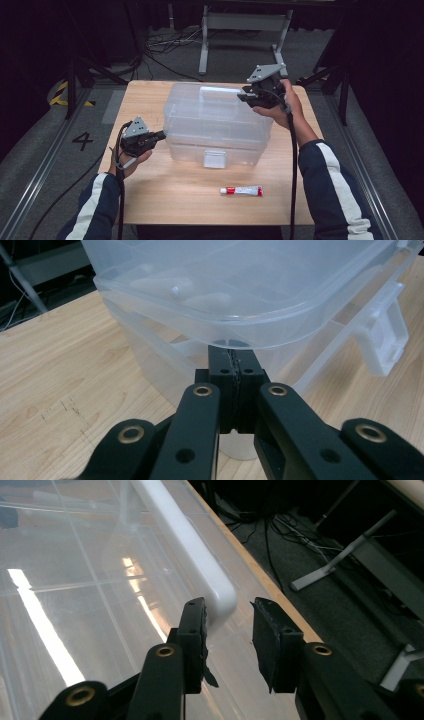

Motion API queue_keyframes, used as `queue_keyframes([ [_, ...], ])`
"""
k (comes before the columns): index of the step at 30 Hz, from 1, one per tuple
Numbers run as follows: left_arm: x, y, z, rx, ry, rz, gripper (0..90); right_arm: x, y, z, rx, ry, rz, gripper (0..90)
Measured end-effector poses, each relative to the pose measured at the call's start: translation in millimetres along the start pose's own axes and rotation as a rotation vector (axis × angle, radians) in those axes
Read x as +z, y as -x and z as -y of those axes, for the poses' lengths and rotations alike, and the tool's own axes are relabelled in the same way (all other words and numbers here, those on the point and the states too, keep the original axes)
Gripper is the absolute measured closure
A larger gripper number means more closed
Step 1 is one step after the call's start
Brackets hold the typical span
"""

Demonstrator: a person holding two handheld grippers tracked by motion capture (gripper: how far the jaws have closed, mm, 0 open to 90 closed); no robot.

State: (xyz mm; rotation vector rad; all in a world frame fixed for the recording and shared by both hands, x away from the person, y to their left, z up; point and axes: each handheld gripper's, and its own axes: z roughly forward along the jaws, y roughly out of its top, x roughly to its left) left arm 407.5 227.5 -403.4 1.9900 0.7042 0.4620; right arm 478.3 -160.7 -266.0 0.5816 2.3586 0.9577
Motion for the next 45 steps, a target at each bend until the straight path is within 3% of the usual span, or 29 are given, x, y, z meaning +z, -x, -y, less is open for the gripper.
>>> queue_keyframes([
  [10, -0.1, -0.3, -0.7, 0.001, -0.004, 0.003, 89.6, -33.2, 13.3, 29.6, 0.043, 0.062, 0.064, 65.5],
  [12, 0.0, 0.0, -1.0, 0.004, -0.007, 0.000, 89.6, -42.5, 18.8, 43.5, 0.067, 0.087, 0.090, 65.5],
  [21, -0.3, -0.8, -2.1, 0.014, -0.013, 0.001, 89.7, -51.2, 25.4, 81.7, 0.116, 0.092, 0.098, 64.1],
  [29, -0.5, -0.4, -3.6, 0.032, -0.020, -0.004, 89.7, -50.5, 15.3, 115.8, 0.108, 0.100, 0.094, 59.6],
  [30, -0.5, -0.2, -3.8, 0.032, -0.020, -0.005, 89.7, -50.4, 13.4, 120.1, 0.103, 0.102, 0.112, 60.2],
  [31, -0.5, -0.1, -3.9, 0.032, -0.021, -0.006, 89.7, -50.8, 11.9, 125.6, 0.105, 0.115, 0.127, 60.2],
  [33, -0.9, -0.5, -4.5, 0.034, -0.025, -0.006, 89.7, -50.8, 10.6, 134.4, 0.121, 0.146, 0.115, 59.4],
  [35, -1.2, -0.6, -4.8, 0.035, -0.024, -0.008, 89.7, -49.9, 8.3, 140.7, 0.116, 0.139, 0.120, 58.9],
  [37, -1.0, -0.8, -5.0, 0.035, -0.023, -0.005, 89.7, -47.9, 5.8, 147.9, 0.128, 0.151, 0.097, 58.0],
  [45, -1.5, -1.3, -5.5, 0.035, -0.022, -0.003, 89.7, -33.3, -10.3, 168.6, 0.127, 0.117, 0.039, 51.7],
])
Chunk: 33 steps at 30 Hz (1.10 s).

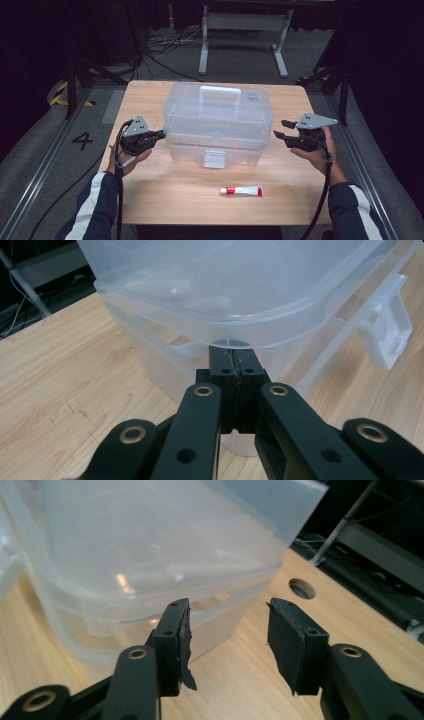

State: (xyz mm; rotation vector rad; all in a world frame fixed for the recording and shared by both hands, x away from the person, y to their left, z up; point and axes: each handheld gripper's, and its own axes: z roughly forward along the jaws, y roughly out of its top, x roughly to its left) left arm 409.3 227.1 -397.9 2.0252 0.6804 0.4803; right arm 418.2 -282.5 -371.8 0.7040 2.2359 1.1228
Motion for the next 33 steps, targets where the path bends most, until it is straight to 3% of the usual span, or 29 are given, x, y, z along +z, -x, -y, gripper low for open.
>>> queue_keyframes([
  [7, 0.0, 0.1, -0.5, 0.004, 0.000, -0.001, 89.8, 10.2, -11.4, 8.5, -0.020, -0.029, -0.024, 47.0],
  [11, 0.5, 0.1, 0.1, 0.008, -0.005, 0.000, 89.7, 15.6, -14.9, 9.4, -0.008, -0.008, -0.043, 44.1],
  [17, 1.4, 2.6, 0.3, 0.018, -0.014, -0.003, 88.0, 20.7, -16.2, 13.1, -0.002, 0.027, -0.028, 46.0],
  [24, 1.7, 4.5, 0.5, 0.028, -0.009, 0.006, 86.0, 17.9, -15.5, 14.7, 0.008, 0.056, -0.012, 47.0],
  [27, 2.2, 7.3, 2.4, 0.052, -0.016, -0.004, 83.6, 17.9, -15.1, 16.1, 0.022, 0.078, -0.015, 47.3],
  [33, 0.0, 9.4, 3.6, 0.056, -0.009, 0.019, 80.7, 15.3, -14.1, 16.4, 0.047, 0.125, -0.015, 47.4],
])
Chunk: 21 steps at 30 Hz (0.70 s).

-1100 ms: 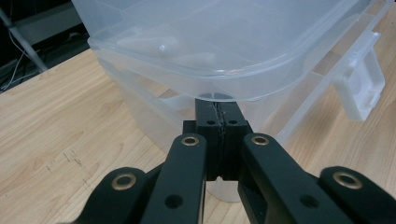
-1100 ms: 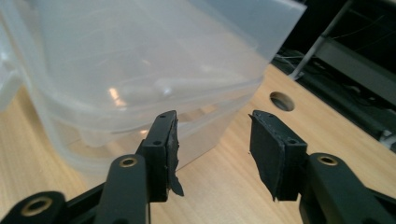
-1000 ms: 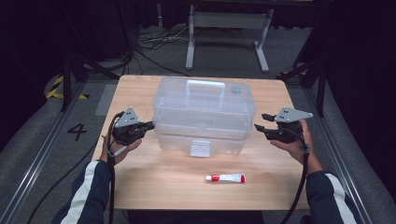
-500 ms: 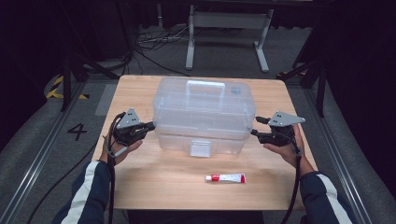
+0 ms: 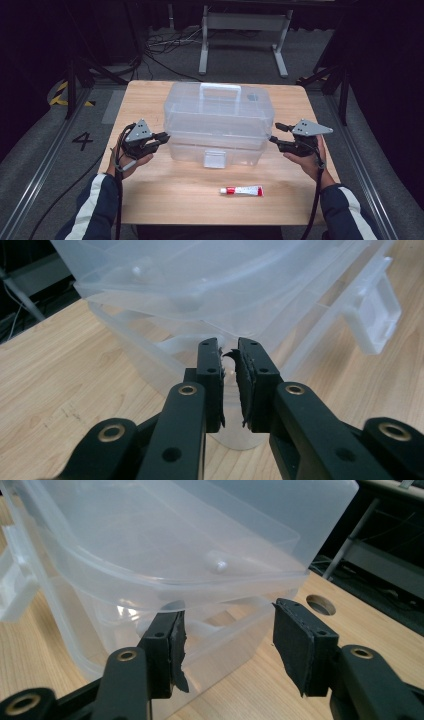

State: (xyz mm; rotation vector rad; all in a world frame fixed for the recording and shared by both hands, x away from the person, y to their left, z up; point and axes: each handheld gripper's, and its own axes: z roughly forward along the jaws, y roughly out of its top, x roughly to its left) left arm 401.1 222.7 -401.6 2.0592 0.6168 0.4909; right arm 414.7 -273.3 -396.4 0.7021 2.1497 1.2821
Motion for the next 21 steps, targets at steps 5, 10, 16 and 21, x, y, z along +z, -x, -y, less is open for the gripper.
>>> queue_keyframes([
  [5, -1.0, 0.4, 0.4, 0.001, 0.006, 0.019, 79.3, -2.7, -1.5, -2.6, -0.003, 0.031, 0.010, 49.1],
  [10, -3.2, 1.0, 1.6, 0.005, 0.002, 0.047, 76.6, -4.4, -5.0, -6.2, -0.013, 0.063, 0.027, 50.5],
  [16, -1.7, 6.7, -0.8, 0.027, -0.012, 0.056, 73.0, -6.1, -9.7, -12.8, -0.031, 0.112, 0.048, 54.6],
  [21, 0.8, 8.6, -1.7, 0.034, -0.016, 0.064, 70.7, -9.9, -9.6, -17.1, -0.029, 0.150, 0.089, 56.1],
])
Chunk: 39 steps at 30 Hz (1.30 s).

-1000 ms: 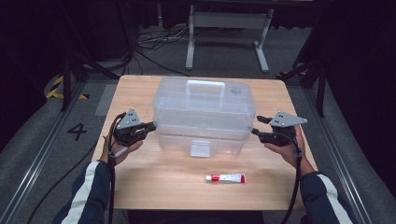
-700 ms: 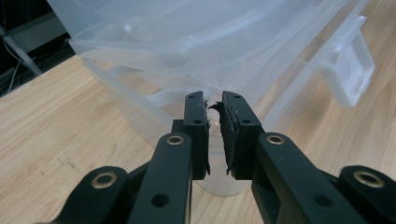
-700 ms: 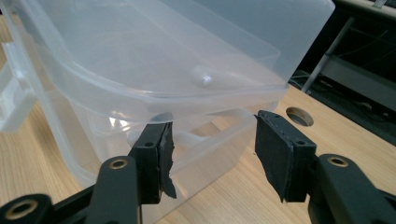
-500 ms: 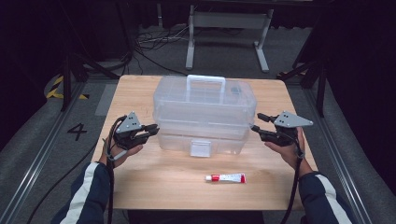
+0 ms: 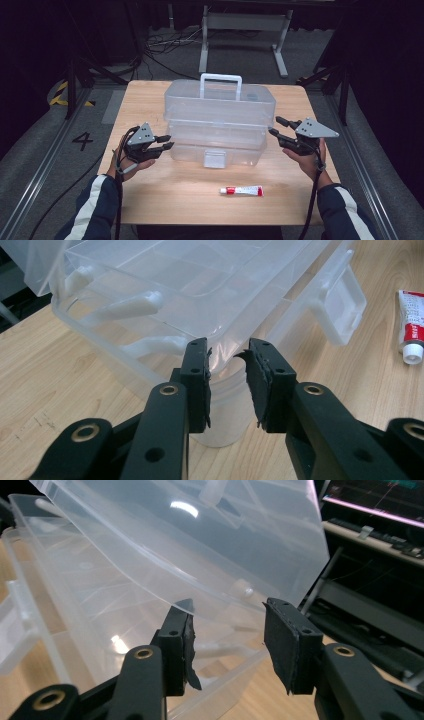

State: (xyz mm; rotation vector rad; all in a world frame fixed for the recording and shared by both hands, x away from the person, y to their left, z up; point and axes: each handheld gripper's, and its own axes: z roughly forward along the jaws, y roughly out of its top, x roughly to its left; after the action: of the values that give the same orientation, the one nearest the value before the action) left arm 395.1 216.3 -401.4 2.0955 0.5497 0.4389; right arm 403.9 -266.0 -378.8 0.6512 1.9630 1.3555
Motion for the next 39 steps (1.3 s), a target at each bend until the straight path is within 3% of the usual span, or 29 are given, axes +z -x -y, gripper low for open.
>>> queue_keyframes([
  [11, 0.3, -0.6, 0.9, -0.006, 0.010, 0.016, 70.0, 3.4, -7.3, -9.6, -0.062, 0.034, 0.041, 65.0],
  [17, 0.9, 0.5, 0.3, 0.003, -0.002, 0.005, 63.7, 4.5, -7.3, -14.5, -0.058, 0.044, 0.078, 66.4],
  [25, 1.6, 0.6, 0.3, 0.001, 0.003, 0.016, 62.2, 9.8, -8.5, -19.5, -0.055, 0.055, 0.144, 67.8],
  [39, 4.0, 2.8, -1.5, 0.012, 0.007, 0.029, 60.1, 16.8, -1.1, -24.5, -0.037, 0.053, 0.180, 70.8],
])
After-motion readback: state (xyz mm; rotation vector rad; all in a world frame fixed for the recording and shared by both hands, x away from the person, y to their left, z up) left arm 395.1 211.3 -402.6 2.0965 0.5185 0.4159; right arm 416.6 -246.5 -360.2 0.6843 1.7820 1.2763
